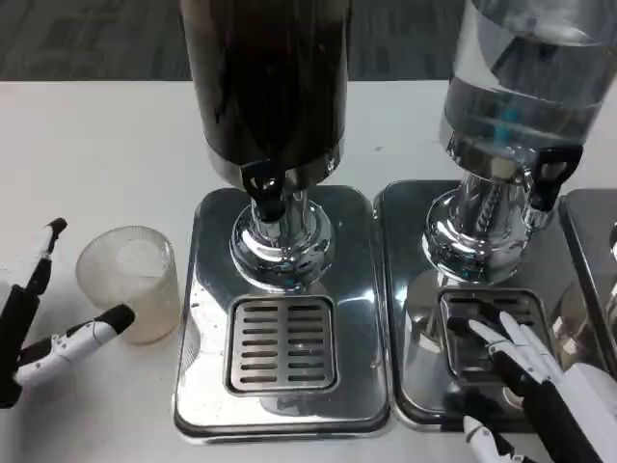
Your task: Grasp the cup under the faucet to collect the drink, then remove the cup.
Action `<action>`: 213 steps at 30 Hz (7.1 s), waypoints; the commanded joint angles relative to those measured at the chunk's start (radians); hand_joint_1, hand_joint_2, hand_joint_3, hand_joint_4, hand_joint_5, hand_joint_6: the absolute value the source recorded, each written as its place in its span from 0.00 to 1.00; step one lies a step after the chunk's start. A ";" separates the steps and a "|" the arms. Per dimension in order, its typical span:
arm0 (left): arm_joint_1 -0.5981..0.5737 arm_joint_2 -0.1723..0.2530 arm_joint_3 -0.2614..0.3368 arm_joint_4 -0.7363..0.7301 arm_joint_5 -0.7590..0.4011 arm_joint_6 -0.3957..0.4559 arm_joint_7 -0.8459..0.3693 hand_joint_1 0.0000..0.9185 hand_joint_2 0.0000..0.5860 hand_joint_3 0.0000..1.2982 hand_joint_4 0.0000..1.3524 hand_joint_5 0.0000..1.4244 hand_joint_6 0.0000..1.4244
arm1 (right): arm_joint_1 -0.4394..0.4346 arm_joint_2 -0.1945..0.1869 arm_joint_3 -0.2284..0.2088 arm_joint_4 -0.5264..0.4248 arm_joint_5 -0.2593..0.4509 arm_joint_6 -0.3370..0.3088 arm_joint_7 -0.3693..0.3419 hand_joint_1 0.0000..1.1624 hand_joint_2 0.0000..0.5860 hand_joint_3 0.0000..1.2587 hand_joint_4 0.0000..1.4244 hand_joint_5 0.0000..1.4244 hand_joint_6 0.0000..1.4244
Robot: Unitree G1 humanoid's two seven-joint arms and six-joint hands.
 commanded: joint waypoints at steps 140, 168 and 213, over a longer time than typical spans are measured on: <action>-0.214 -0.083 -0.126 0.378 0.047 -0.379 0.282 0.24 0.32 0.22 0.25 0.49 0.56 | -0.056 -0.006 0.000 0.016 0.064 0.026 0.031 0.42 1.00 0.13 0.05 0.00 0.12; -0.194 -0.144 -0.123 0.237 0.015 -0.456 0.133 0.22 0.32 0.23 0.26 0.49 0.55 | -0.040 -0.001 -0.007 -0.006 0.075 0.037 0.033 0.42 1.00 0.13 0.05 0.00 0.12; -0.251 -0.118 -0.184 0.200 0.002 -0.389 -0.118 0.05 0.12 0.14 0.13 0.28 0.31 | -0.049 0.020 0.006 -0.001 0.083 0.059 0.030 0.45 0.99 0.13 0.06 0.01 0.14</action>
